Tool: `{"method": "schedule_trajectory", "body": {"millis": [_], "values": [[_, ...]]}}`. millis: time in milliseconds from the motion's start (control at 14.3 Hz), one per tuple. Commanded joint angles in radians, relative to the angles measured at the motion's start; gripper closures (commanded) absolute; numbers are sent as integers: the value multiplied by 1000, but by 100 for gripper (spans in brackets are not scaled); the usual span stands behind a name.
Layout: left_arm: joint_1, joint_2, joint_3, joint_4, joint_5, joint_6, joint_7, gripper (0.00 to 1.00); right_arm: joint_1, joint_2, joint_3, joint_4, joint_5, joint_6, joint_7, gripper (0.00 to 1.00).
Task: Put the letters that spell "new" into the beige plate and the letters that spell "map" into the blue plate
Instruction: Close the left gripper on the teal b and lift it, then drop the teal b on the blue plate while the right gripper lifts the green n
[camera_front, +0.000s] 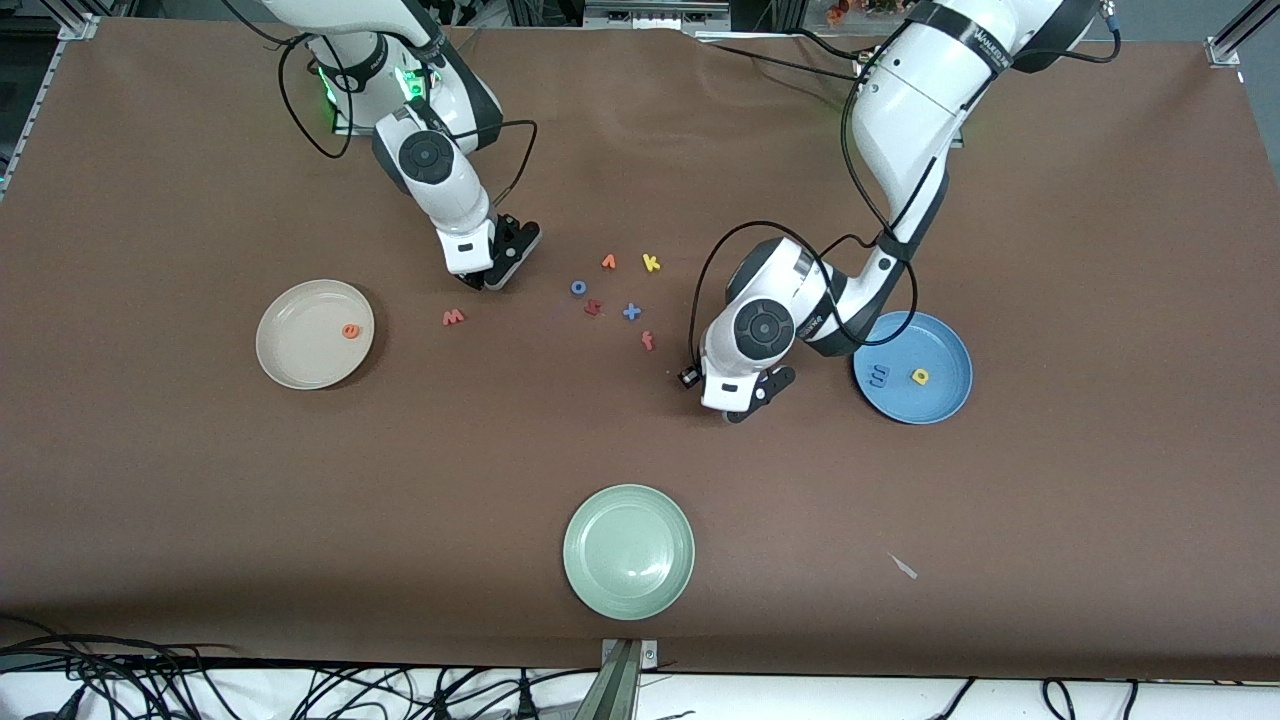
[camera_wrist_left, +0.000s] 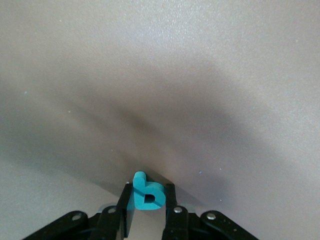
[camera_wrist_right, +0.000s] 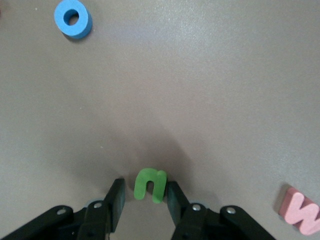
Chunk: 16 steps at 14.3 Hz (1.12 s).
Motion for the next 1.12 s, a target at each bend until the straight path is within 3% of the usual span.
{"method": "schedule_trajectory", "body": {"millis": [0,280,630,770,1050], "values": [[3,-15,10,-4,28,-23,-13,100,-5,33,2,16,8,25,-24,61],[70,-72,7,45,119,-196,60,100,-5,25,2,18,8,23,-26,62],[177,-136,16,36,120,-339,373,100,-6,10,2,22,8,11,-29,67],[269,-167,16,31,120,-411,551,100,-6,0,1,24,8,-6,-29,68],[395,-180,18,8,122,-419,835,100,-6,-15,-5,36,6,-47,-28,69]]}}
